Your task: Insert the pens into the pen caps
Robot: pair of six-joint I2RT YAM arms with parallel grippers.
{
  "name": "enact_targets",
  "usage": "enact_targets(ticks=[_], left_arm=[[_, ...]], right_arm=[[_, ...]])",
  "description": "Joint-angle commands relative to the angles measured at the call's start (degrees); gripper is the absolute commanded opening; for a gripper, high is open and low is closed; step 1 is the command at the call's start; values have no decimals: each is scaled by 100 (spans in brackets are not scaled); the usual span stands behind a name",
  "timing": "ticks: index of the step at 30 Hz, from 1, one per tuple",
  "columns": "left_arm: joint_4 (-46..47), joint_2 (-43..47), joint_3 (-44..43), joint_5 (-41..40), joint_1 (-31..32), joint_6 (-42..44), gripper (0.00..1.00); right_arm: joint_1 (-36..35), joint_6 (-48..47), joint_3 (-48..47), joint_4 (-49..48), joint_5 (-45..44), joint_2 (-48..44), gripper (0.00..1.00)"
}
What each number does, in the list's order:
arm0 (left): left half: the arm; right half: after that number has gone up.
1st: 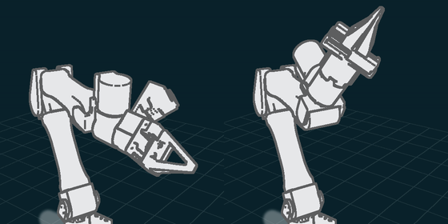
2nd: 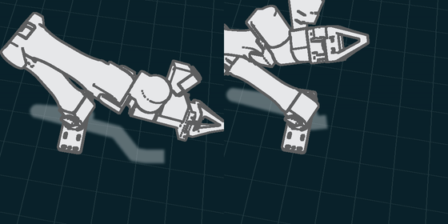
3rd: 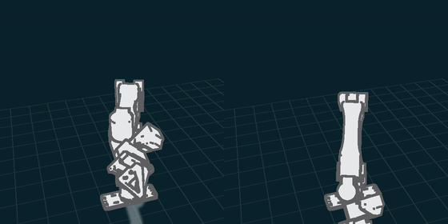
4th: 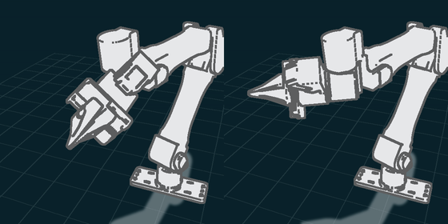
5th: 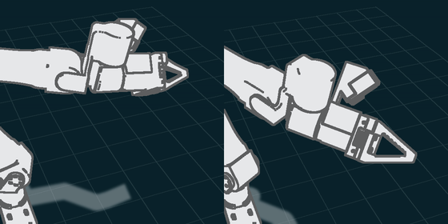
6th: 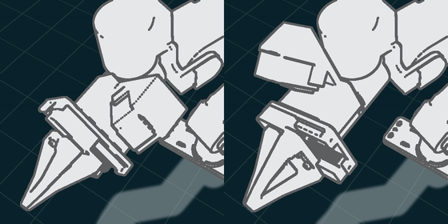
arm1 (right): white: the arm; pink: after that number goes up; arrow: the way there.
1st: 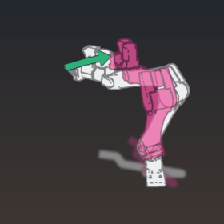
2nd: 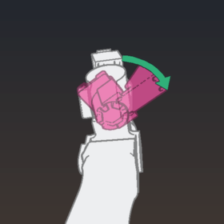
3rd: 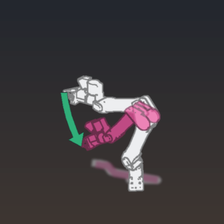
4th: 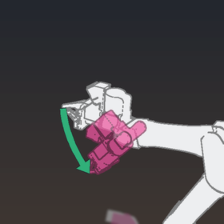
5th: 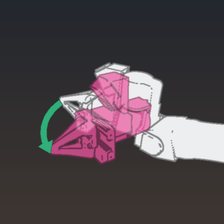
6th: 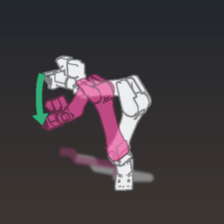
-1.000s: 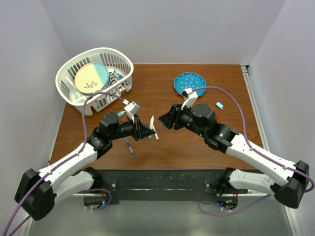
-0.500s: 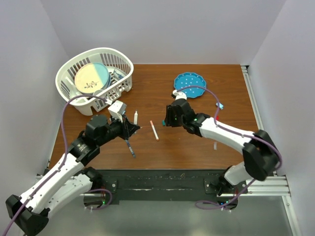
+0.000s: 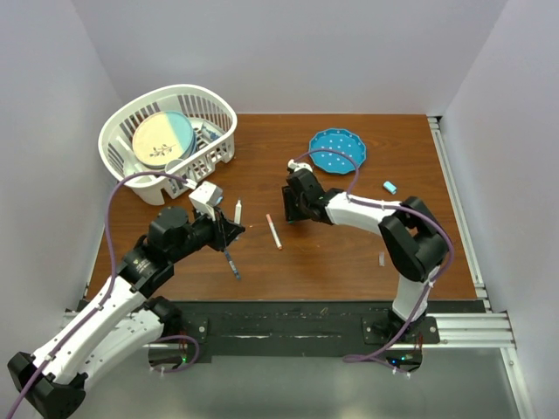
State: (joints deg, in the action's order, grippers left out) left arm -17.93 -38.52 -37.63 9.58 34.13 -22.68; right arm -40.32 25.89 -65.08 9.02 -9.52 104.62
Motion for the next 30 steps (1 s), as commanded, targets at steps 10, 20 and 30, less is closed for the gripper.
enact_targets(ticks=[10,20,30], left_arm=[[62,-6,-140,-71,-20,237,0],[71,-85,-148,-62,-12,255,0],[79,-68,-148,-45,-12,246,0]], right_arm=[[-20,-462,-427,-479,1073,525,45],[-82,-786,-260,-366,1698,340,44],[-108,-1069,-154,126,1700,103,38]])
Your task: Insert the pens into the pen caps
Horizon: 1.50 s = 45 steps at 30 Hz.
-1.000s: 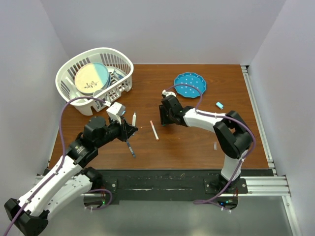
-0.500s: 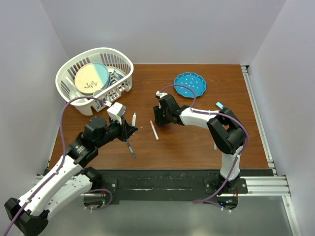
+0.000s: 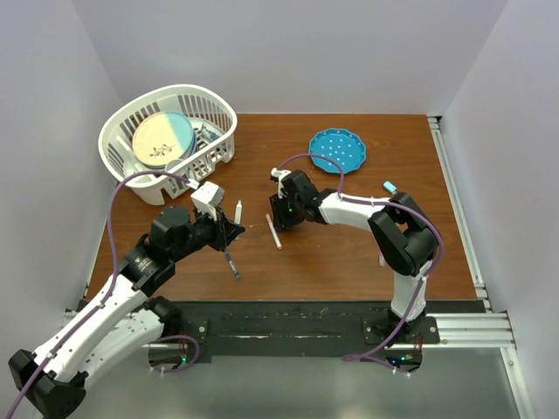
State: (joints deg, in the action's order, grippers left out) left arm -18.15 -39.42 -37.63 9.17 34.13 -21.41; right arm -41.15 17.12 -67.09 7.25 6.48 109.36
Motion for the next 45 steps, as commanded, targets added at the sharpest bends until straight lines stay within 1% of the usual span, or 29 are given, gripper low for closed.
enact_targets(ticks=[1,3,4,6,7,10,14,19,27,33,36,45], left_arm=[[93,31,-148,-3,-12,119,0],[84,39,-148,-12,-12,119,0],[101,40,-148,-12,-20,119,0],[101,48,-148,6,-12,119,0],[93,48,-140,6,-12,119,0],[93,75,-140,6,-20,119,0],[93,145,-131,6,-12,111,0],[101,224,-113,41,-20,102,0],[101,277,-113,76,-12,102,0],[101,294,-96,68,-12,93,0],[101,312,-96,76,-20,84,0],[110,329,-87,68,-12,75,0]], right_arm=[[-25,-114,64,347,64,-441,39],[-34,53,73,356,-23,-660,39],[-25,333,30,444,-102,-723,39],[-60,720,-84,628,-409,-880,42],[-86,1262,-181,916,-933,-925,44],[-157,2046,-182,1190,-1533,-1083,46],[-174,2611,-506,1840,-2123,-900,46],[-227,3103,-936,2333,-2361,-504,45],[-245,3104,-1324,2413,-2468,120,42],[-289,2999,-1359,2413,-2388,392,36],[-368,2893,-1456,2588,-2432,507,33],[-456,2717,-1772,2888,-2520,964,29]])
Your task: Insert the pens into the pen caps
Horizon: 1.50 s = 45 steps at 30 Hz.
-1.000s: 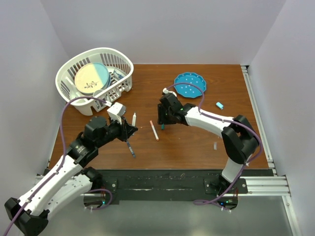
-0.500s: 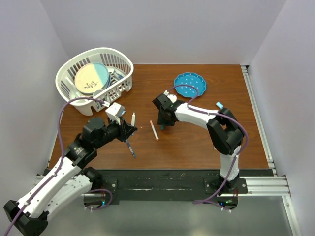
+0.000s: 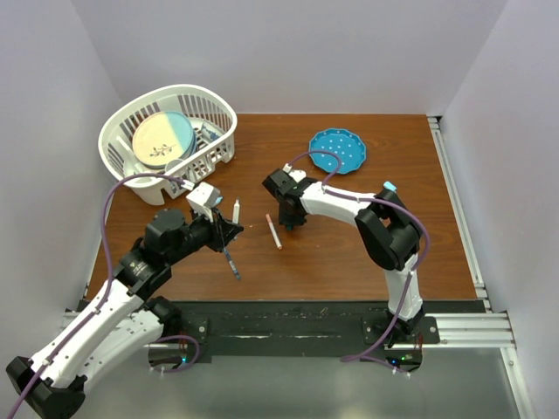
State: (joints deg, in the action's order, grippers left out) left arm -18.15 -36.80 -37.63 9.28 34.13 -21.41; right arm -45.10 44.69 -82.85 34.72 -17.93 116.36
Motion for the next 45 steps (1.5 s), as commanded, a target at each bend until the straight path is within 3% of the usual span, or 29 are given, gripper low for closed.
enact_targets(ticks=[1,8,12,22,32,39,45], left_arm=[[110,59,-78,74,-12,49,0],[163,94,-8,118,-12,-196,0],[408,155,220,363,-12,-592,0],[1727,-319,1187,1093,-12,-1594,0],[4290,-1574,1961,1901,6,-2403,0],[5629,-2279,2075,2245,59,-2833,0],[6192,-2718,1926,2420,85,-2922,0]], right_arm=[[-78,-65,-197,123,-87,291,27],[-87,-338,145,-246,132,239,8],[-87,-566,689,-798,316,-295,2],[-78,-716,1947,-1837,370,-2097,0],[-69,-364,2888,-2847,615,-4013,0],[-78,-13,3389,-4111,1160,-4656,0],[-87,145,3486,-4500,1380,-4754,0]])
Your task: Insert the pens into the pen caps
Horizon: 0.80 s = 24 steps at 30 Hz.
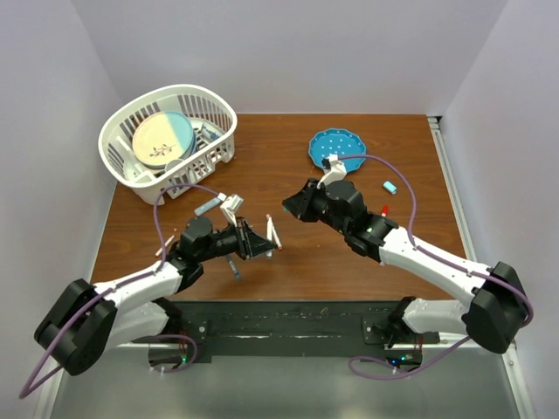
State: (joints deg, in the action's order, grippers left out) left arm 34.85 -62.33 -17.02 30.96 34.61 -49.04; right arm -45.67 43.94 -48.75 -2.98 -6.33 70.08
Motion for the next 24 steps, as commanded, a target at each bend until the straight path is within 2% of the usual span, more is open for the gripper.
enact_targets(ticks=[1,24], left_arm=[[918,-218,-161,261,37,-168,0],[954,-465,-364,393,55,-45,0]], right_arm=[[-30,246,85,-773,246,-100,0],[-197,141,67,-1020,193,269,0]])
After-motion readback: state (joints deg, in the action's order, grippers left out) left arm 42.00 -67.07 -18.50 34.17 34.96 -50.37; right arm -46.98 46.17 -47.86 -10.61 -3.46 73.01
